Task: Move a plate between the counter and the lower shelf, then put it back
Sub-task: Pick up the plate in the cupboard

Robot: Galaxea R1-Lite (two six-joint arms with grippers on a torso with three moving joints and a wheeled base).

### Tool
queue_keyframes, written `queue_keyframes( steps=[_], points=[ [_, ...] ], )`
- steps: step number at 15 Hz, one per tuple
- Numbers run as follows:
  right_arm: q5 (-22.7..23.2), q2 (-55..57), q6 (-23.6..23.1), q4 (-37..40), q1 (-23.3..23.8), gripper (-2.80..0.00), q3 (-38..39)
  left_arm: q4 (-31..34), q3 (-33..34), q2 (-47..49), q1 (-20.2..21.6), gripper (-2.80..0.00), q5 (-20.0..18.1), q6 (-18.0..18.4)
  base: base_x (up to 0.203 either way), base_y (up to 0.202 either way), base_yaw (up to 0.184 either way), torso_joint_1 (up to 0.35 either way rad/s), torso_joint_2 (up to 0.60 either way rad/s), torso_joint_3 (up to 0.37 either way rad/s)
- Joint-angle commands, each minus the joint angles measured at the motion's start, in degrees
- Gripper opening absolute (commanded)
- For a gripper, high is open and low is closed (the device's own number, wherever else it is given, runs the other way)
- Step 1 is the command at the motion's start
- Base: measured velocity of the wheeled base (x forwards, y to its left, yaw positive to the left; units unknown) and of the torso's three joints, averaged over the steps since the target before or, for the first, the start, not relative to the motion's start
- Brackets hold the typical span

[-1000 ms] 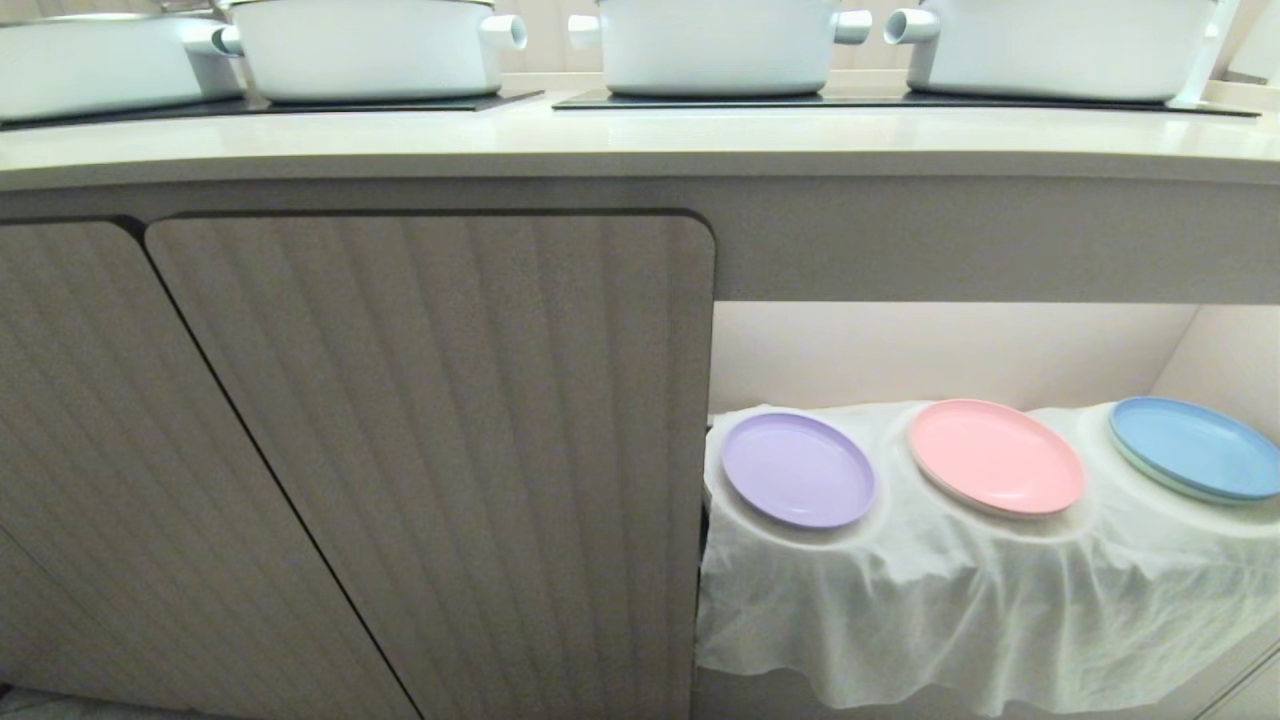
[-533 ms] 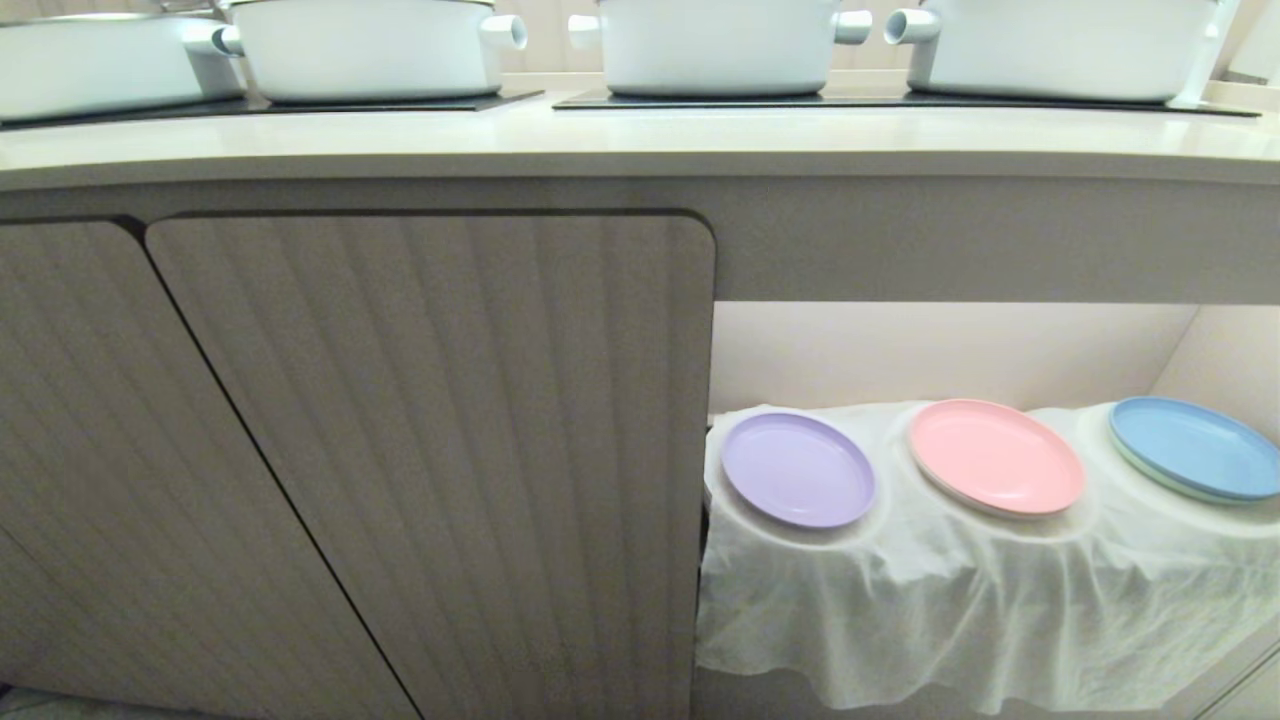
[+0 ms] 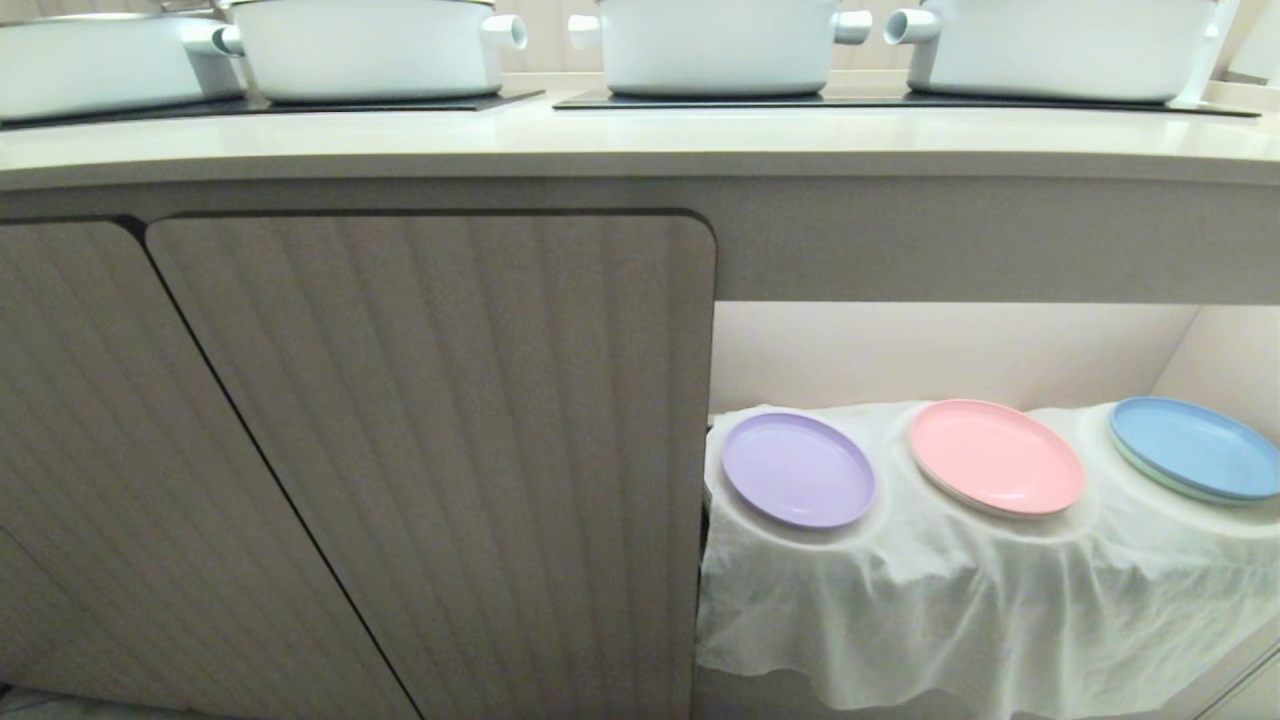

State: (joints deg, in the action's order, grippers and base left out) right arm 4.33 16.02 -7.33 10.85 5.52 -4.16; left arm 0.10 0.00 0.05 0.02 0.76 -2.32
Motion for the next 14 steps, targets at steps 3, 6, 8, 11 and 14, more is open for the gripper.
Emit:
queue_keyframes(
  steps=[3,6,8,11,14],
  points=[
    [0.11,-6.65,-0.06,-0.03,-4.53,-2.80,0.03,-0.01,0.00,0.04,-0.02,-2.80,0.03,-0.06,0.000,0.000,0.000,0.000,0.00,0.000],
    [0.08,-15.43,-0.08,-0.94,-5.07,-2.80,0.41,-0.01,0.00,0.04,-0.02,-2.80,0.03,-0.13,0.000,0.000,0.000,0.000,0.00,0.000],
    [0.11,-15.93,0.03,-5.22,-5.21,-2.80,1.96,-0.01,0.00,0.04,-0.02,-2.80,0.03,-0.06,0.000,0.000,0.000,0.000,0.00,0.000],
    [0.07,-15.93,0.03,-5.22,-5.26,-2.80,1.96,-0.01,0.00,0.04,-0.02,-2.80,0.03,-0.06,0.000,0.000,0.000,0.000,0.00,0.000],
    [0.07,-15.93,0.03,-5.22,-5.26,-2.80,1.96,-0.01,0.00,0.04,0.04,-2.80,0.03,-0.06,0.000,0.000,0.000,0.000,0.00,0.000]
  ],
)
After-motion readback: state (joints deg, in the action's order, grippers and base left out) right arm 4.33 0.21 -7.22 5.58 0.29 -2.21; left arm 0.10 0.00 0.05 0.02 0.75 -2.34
